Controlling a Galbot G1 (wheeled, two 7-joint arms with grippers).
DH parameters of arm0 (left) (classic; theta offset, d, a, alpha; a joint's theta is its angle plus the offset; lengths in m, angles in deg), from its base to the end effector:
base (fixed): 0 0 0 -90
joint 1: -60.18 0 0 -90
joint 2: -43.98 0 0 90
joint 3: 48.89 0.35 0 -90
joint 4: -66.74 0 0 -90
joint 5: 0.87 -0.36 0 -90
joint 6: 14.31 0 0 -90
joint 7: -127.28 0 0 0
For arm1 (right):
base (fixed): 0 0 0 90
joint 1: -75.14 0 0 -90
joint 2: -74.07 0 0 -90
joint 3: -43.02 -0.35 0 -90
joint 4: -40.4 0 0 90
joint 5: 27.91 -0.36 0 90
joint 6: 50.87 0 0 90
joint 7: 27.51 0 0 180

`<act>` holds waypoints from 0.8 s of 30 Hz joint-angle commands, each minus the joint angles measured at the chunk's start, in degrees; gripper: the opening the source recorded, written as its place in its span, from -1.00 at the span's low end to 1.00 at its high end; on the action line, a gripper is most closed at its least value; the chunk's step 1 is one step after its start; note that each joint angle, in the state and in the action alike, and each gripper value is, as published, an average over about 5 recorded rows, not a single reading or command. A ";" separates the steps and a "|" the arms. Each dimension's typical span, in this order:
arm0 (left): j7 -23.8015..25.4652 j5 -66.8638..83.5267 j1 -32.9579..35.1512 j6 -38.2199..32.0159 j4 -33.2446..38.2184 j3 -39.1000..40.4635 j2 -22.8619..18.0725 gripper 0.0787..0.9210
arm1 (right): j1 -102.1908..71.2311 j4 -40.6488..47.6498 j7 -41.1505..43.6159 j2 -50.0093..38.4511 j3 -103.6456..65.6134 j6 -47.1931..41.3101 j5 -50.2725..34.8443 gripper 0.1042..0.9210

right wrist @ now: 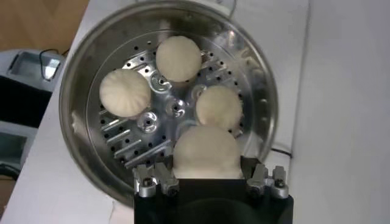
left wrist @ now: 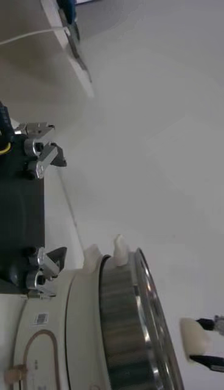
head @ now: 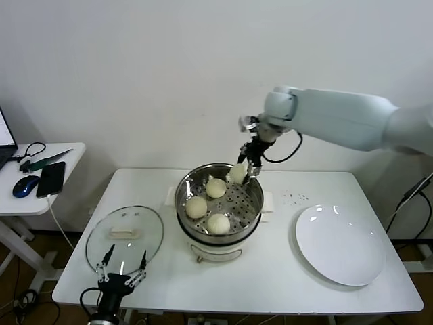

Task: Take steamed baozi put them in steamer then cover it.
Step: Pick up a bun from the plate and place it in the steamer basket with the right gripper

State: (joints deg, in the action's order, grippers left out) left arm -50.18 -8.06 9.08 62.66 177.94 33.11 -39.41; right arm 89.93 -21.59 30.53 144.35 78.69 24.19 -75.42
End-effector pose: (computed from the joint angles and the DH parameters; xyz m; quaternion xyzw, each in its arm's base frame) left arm 0.1249 0.0717 -0.3745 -0.0166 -0.9881 -0.1469 0.0423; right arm 0.6040 0.0679 -0.0322 0.5718 -0.5331 0.5117 0.3563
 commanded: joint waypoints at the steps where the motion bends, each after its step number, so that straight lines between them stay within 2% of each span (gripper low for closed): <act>1: 0.05 0.34 -0.53 0.33 -0.03 -0.06 0.51 0.77 | -4.20 1.61 -1.01 6.90 4.63 -0.86 0.12 0.49; 19: 0.07 0.12 -1.44 0.34 -1.41 0.20 0.50 0.77 | -7.39 2.83 -1.56 6.72 3.89 -0.60 3.06 0.50; 24: 0.05 0.13 -1.25 0.22 -1.44 0.14 0.50 0.77 | -6.84 1.84 -1.54 6.12 3.22 -0.70 3.67 0.63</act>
State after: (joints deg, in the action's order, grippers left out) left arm -50.12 -7.93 7.73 62.96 176.60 33.28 -38.98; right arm 83.51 -19.34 29.17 150.06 82.00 23.63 -72.59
